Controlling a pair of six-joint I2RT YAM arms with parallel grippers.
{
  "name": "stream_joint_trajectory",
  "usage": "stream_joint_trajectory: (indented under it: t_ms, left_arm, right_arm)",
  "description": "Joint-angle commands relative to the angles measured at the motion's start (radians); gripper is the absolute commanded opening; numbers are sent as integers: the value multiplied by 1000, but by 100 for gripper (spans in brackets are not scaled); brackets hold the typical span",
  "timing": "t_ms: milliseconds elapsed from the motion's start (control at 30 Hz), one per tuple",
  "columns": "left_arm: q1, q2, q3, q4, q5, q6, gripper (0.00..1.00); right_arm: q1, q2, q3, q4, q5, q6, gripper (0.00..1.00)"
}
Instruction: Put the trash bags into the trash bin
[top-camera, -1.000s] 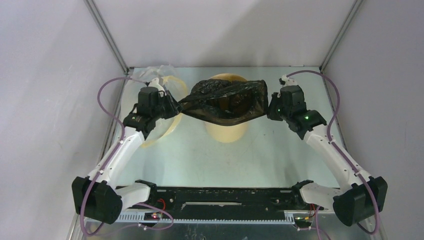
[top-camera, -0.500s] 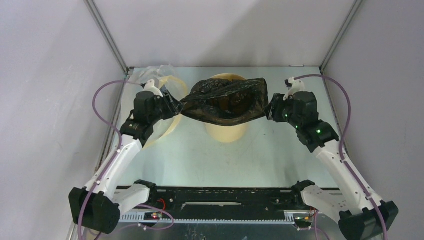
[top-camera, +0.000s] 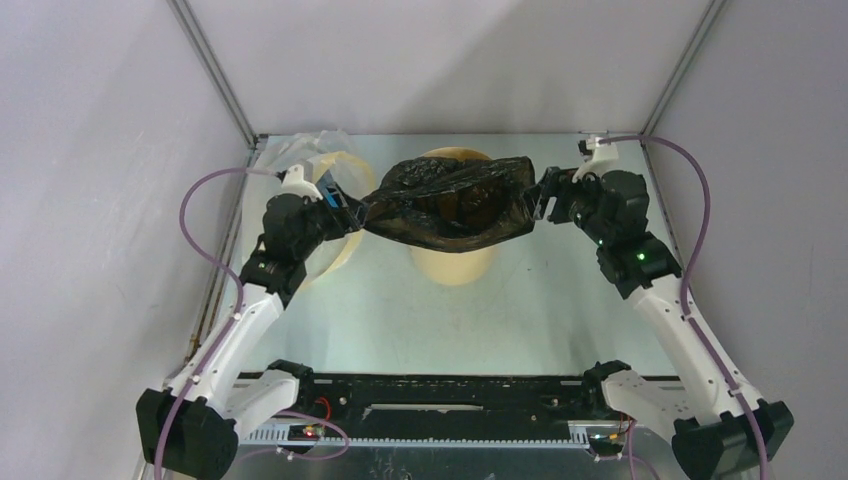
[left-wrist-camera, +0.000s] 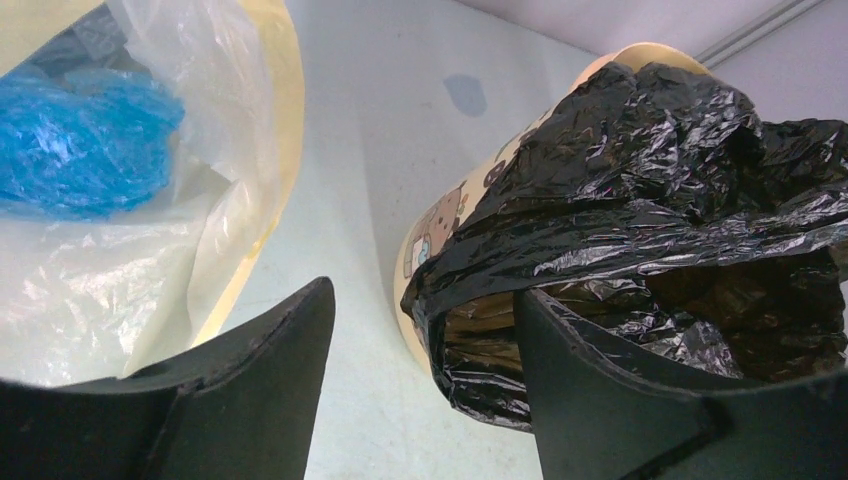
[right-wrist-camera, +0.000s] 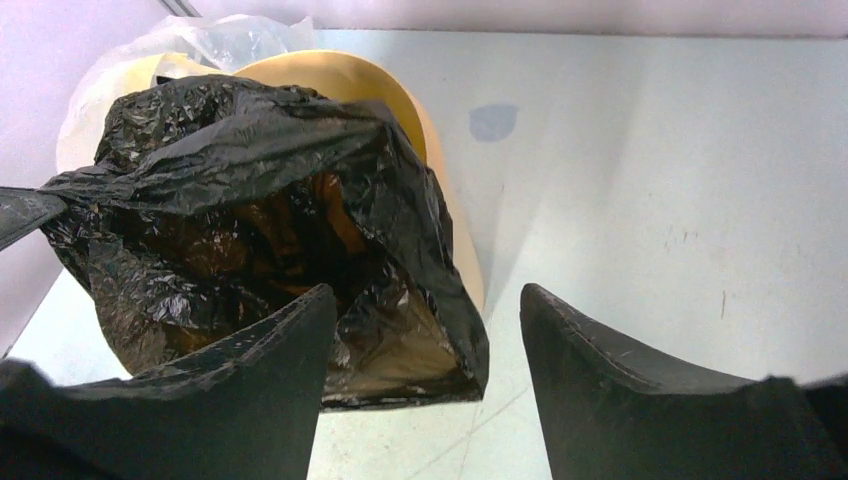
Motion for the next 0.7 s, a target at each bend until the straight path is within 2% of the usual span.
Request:
stream_joint_trajectory:
  t_ms: [0,167,267,400,433,467,533,600,667]
  left_arm:
    - [7,-62,-44,126,10,68,73]
    - [5,-57,-85,249,40,57,69]
    - [5,-35,-72,248,27,56,62]
    - [5,-1,-48,239,20,58,43]
    - [5,6,-43,239,21,57,39]
    - [5,15,-39,239,24,58,35]
    - [5,31,-29,239,28,58,22]
    - [5,48,-16,237,28,61,12]
    - [5,66,-3,236,27,61,5]
  right_arm:
    - [-31,58,86,77,-119,-49,68]
    - [-77,125,131,85,-229,-36,51]
    - [-94,142,135,118,-257,-19,47]
    - [-107,167,143,149,-263,0,42]
    - [-111,180,151,150,-265,5,37]
    - [-115,192,160,150,-271,13,27]
    - [-127,219,181,147,-280,30,12]
    - [-139,244,191,157,-290,50,4]
    - [-151,265,198,168,-290,69,0]
